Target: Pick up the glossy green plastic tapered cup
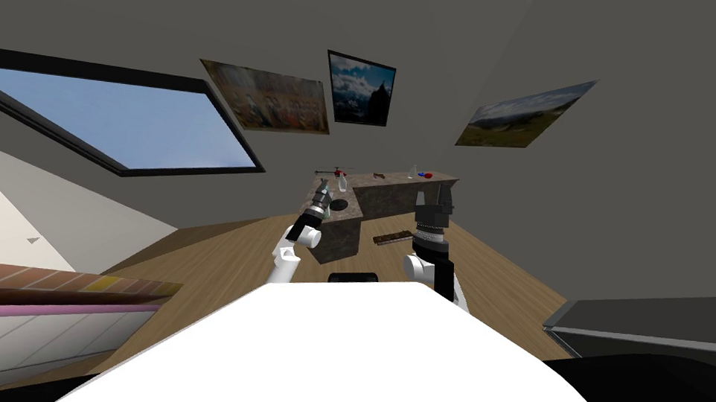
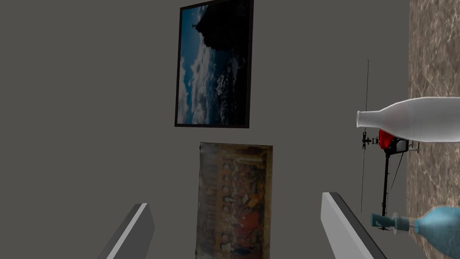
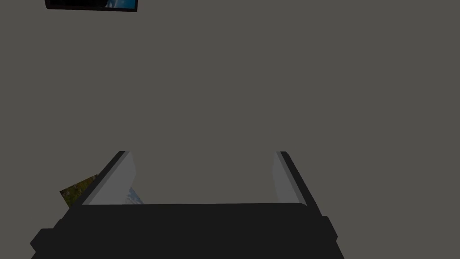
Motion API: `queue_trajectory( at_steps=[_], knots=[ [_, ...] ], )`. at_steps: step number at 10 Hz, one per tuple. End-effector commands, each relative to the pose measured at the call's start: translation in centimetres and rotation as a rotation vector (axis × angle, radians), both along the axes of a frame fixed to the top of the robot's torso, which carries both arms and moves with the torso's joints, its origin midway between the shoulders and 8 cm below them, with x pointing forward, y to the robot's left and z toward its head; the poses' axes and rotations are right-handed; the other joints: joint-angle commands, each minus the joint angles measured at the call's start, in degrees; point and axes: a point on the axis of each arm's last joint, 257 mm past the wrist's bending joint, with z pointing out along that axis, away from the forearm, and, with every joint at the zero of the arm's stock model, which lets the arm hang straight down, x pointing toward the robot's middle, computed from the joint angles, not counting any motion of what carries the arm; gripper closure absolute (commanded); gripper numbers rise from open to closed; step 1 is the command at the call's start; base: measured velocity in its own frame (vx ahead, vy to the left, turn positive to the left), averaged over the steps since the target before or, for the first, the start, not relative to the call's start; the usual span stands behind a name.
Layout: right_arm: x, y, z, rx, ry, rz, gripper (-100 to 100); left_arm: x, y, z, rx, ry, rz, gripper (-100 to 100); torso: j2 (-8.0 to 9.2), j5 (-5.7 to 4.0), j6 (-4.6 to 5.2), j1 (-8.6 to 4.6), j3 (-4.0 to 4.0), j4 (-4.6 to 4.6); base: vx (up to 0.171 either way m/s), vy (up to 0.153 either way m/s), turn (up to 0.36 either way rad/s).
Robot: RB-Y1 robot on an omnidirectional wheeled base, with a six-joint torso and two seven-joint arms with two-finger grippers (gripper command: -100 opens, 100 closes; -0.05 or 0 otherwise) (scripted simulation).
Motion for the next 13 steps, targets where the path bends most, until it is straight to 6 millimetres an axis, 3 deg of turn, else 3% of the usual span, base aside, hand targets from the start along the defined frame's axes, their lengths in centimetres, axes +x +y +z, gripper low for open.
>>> queue_trajectory(
  at_steps=[1, 2, 3, 4, 13],
  knots=[
    [0.0, 0.0, 0.0, 0.0, 0.0, 0.0, 0, 1.6, -1.1, -1.4, 0.002, 0.059, -0.027, -100, 0.0, 0.0, 0.0, 0.0, 0.0, 0.0, -0.026, -0.031, -0.042],
    [0.0, 0.0, 0.0, 0.0, 0.0, 0.0, 0, 2.0, -1.6, -0.8, 0.008, 0.059, -0.033, -100, 0.01, 0.0, 0.01, -0.03, 0.0, 0.0, -0.024, -0.021, -0.023],
    [0.0, 0.0, 0.0, 0.0, 0.0, 0.0, 0, 3.1, -2.4, -2.2, 0.008, 0.108, -0.052, -100, 0.01, 0.0, 0.0, 0.0, 0.01, 0.0, -0.032, -0.018, -0.044],
    [0.0, 0.0, 0.0, 0.0, 0.0, 0.0, 0, 3.5, -3.0, -1.2, 0.015, 0.101, -0.06, -100, 0.02, 0.01, 0.01, 0.02, 0.01, 0.0, -0.027, -0.014, -0.023],
    [0.0, 0.0, 0.0, 0.0, 0.0, 0.0, 0, 8.9, -7.7, -4.9, 0.071, 0.327, -0.133, -100, 0.02, 0.02, -0.02, 0.08, 0.01, 0.0, -0.023, -0.007, -0.021]
  ],
)
